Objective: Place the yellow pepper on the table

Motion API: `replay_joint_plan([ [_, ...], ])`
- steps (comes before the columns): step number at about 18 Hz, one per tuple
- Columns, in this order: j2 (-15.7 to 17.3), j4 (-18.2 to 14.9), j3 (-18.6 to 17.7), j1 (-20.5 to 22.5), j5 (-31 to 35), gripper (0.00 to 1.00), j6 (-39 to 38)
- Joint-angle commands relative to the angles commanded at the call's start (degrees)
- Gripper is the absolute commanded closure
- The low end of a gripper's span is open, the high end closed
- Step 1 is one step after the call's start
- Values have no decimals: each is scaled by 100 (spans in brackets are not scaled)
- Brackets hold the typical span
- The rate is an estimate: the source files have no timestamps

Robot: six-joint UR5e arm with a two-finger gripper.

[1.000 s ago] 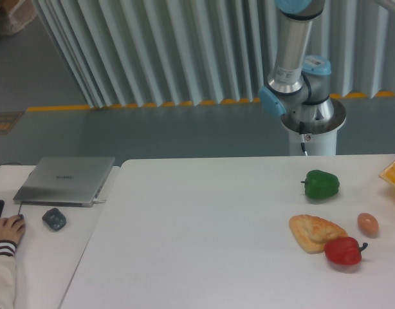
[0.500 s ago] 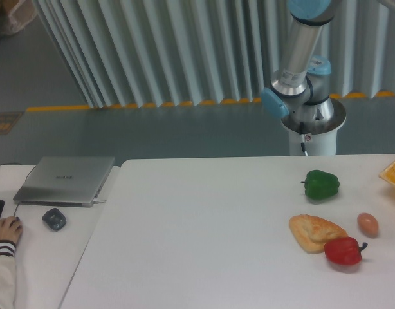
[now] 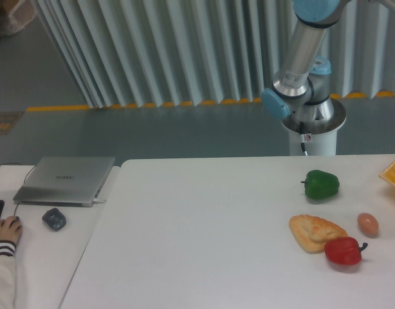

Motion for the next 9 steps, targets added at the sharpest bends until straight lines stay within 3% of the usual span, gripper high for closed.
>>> replay_joint_plan([
  [9,-140,0,44,0,-18,0,0],
])
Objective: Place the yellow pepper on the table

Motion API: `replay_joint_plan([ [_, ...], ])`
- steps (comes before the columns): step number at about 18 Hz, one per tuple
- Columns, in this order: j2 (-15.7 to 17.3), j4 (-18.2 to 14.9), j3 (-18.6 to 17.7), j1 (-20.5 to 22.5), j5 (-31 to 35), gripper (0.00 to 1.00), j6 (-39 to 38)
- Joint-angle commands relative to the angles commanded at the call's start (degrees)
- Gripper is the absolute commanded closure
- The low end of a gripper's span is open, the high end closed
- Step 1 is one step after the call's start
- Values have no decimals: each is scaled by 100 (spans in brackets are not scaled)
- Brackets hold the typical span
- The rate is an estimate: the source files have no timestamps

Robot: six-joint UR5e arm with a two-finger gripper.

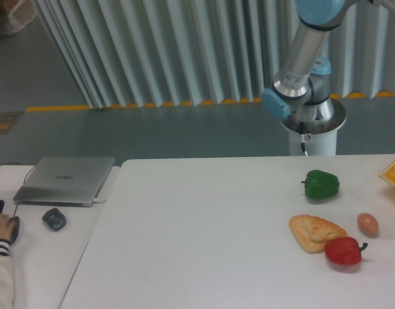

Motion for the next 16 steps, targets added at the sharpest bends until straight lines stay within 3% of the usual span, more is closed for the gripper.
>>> replay_joint_plan([
  [7,-194,35,52,26,0,0,9],
  [8,-194,35,88,26,0,5,-9],
  [9,-185,26,36,9,0,21,9],
  [11,-168,26,44,0,9,38,9],
  [14,-124,-17,70,9,35,50,9],
  [16,-106,-44,97,0,44,51,18],
])
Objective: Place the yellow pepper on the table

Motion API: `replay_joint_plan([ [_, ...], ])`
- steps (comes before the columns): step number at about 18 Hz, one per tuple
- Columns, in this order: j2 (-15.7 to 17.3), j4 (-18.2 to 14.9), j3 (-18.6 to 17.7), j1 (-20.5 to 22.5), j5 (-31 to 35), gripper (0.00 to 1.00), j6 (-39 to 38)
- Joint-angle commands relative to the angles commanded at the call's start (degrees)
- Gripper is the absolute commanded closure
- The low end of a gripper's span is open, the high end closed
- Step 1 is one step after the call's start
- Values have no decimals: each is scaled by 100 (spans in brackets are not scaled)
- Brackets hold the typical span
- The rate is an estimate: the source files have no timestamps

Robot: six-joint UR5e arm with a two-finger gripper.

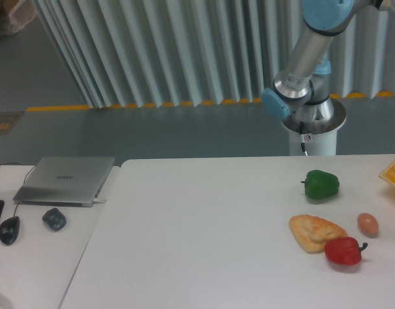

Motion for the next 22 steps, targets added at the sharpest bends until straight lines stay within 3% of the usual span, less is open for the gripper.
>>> replay_joint_plan([
  [2,79,-35,18,0,0,51,-9],
  [4,210,-271,61,-17,-26,51,-9],
  [9,588,-1150,97,-210,-236,51,0],
  [15,1071,-2082,62,-579,-931,50,-131],
  [22,1187,-2224,79,-1475,-940,50,-1431],
])
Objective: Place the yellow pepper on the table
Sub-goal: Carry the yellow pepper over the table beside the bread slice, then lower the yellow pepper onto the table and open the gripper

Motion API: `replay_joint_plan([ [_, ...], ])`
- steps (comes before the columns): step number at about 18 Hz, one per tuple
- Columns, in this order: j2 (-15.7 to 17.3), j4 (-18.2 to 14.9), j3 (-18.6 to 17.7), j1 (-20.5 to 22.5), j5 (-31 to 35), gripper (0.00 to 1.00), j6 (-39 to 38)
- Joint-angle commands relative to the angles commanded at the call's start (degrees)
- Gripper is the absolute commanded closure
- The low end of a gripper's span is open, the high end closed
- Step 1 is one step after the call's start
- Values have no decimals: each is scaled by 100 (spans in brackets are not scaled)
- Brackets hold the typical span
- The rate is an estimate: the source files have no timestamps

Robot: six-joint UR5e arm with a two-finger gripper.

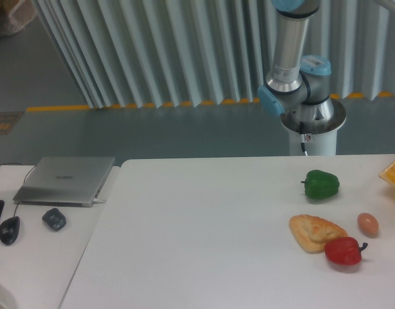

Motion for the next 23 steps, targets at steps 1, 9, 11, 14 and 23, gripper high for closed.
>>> replay_joint_plan([
  [1,-9,26,17,-123,0,50,-228],
  [9,-210,499,9,-1177,-44,50,-1687],
  [11,-368,1165,0,-1450,-35,50,-2407],
  [14,-579,1687,52,-1706,104,50,-3041],
  [23,-800,2136,9,-2057,289,49,-3465],
])
